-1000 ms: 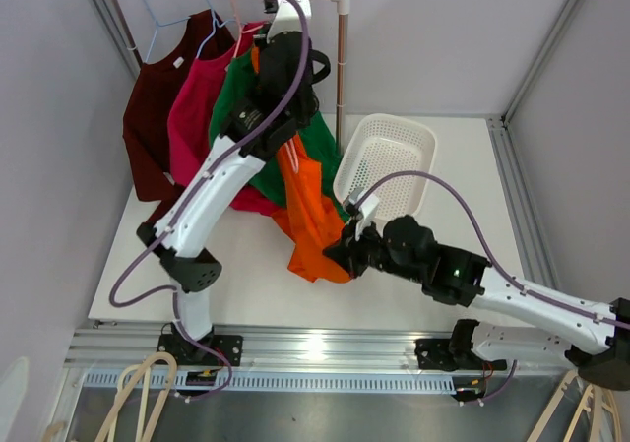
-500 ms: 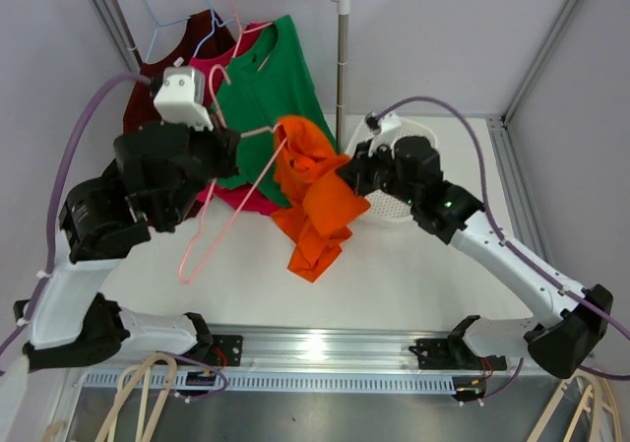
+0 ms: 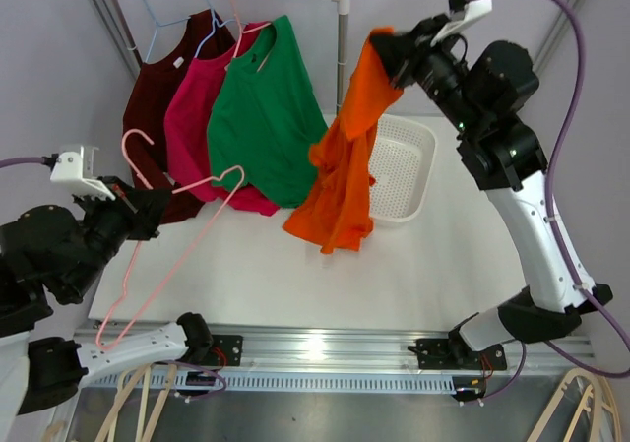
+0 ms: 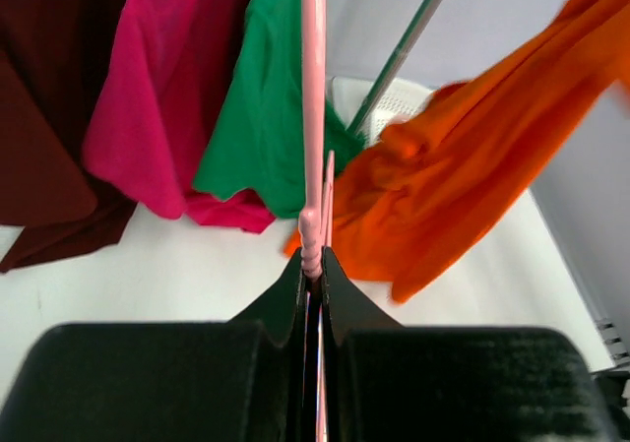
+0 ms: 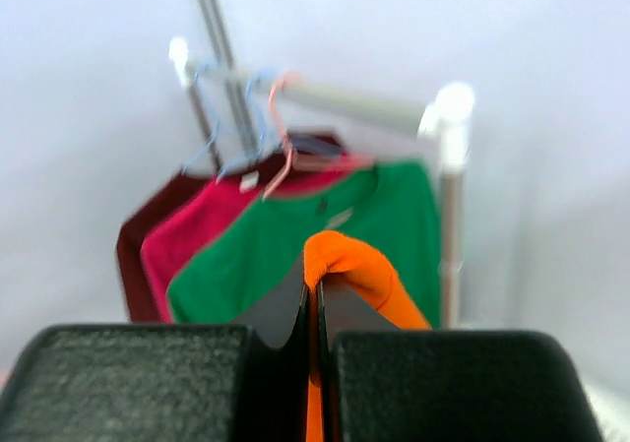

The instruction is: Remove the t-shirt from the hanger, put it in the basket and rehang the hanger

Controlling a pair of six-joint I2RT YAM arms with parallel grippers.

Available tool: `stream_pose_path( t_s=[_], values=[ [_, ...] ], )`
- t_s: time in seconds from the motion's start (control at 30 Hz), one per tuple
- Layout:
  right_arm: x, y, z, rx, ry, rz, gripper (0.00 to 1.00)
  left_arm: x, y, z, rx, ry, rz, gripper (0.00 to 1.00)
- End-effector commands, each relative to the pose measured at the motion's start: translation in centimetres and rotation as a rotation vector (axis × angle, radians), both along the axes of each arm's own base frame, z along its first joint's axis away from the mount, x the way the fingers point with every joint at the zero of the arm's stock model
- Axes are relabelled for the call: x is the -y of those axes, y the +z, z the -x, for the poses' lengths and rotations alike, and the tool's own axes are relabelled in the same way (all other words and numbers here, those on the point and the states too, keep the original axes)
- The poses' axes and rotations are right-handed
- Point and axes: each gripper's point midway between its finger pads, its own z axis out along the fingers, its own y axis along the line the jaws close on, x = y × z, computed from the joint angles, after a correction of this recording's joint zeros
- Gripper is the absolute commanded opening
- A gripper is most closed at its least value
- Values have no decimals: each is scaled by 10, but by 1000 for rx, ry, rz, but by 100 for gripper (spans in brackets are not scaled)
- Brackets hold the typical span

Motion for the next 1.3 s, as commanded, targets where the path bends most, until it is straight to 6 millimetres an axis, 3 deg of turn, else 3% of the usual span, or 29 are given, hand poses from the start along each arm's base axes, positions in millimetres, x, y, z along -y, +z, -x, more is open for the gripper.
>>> stream_pose_path(
  t_s=[0.0, 0.07, 0.1, 0.13, 0.17, 0.2, 0.23, 0.4, 0.43, 0.6, 0.7, 0.73, 0.77, 0.83, 0.87, 0.9, 0.97, 1.0, 1.07, 1.13, 1.17, 1.2, 1.23, 1.27],
  values=[
    [11, 59, -9, 170, -66, -49, 0, 4, -27, -5, -66, 28, -57, 1],
    [28, 100, -7, 281, -144, -116, 0, 8, -36, -7, -80, 34, -67, 1],
    [29, 102, -22, 288, -189, -128, 0, 10, -44, -9, -88, 33, -79, 1],
    [33, 111, -24, 316, -214, -149, 0, 12, -42, -10, -76, 35, -62, 1],
    [47, 132, -22, 369, -270, -197, 0, 13, -42, -11, -70, 38, -56, 1],
    [46, 130, -34, 374, -294, -211, 0, 12, -41, -11, -60, 39, -40, 1],
    [52, 146, -31, 444, -319, -259, 0, 17, -46, -15, -57, 41, -42, 1],
    [80, 169, -46, 578, -495, -369, 0, 30, -47, -23, -47, 21, -80, 1],
    [81, 165, -61, 589, -514, -377, 0, 33, -49, -25, -54, 25, -94, 1],
    [99, 171, -82, 605, -524, -434, 0, 40, -46, -31, -29, 19, -96, 1],
    [96, 148, -106, 530, -523, -396, 0, 39, -43, -34, -7, 36, -104, 1],
    [84, 113, -134, 455, -527, -327, 0, 39, -43, -35, -3, 40, -105, 1],
    [85, 108, -130, 437, -527, -311, 0, 39, -41, -36, 6, 39, -109, 1],
    [82, 75, -142, 368, -539, -274, 0, 43, -40, -39, 16, 41, -105, 1],
    [73, 16, -167, 255, -555, -208, 0, 44, -38, -39, 23, 37, -104, 1],
    [83, 17, -152, 259, -565, -239, 0, 47, -38, -41, 27, 34, -101, 1],
    [83, -27, -155, 165, -567, -228, 0, 49, -36, -42, 32, 28, -103, 1],
    [84, -64, -154, 87, -577, -191, 0, 52, -36, -43, 35, 21, -105, 1],
    [82, -121, -159, -74, -579, -119, 0, 53, -33, -45, 40, 23, -111, 1],
    [76, -202, -164, -286, -574, -12, 0, 55, -34, -47, 43, 27, -123, 1],
    [76, -231, -165, -365, -584, 26, 0, 56, -31, -50, 55, 30, -122, 1],
    [79, -264, -166, -466, -603, 32, 0, 57, -28, -51, 63, 30, -119, 1],
    [88, -315, -168, -601, -644, 98, 0, 60, -30, -57, 61, 40, -133, 1],
    [98, -341, -168, -688, -688, 103, 0, 62, -23, -61, 72, 40, -124, 1]
  ],
)
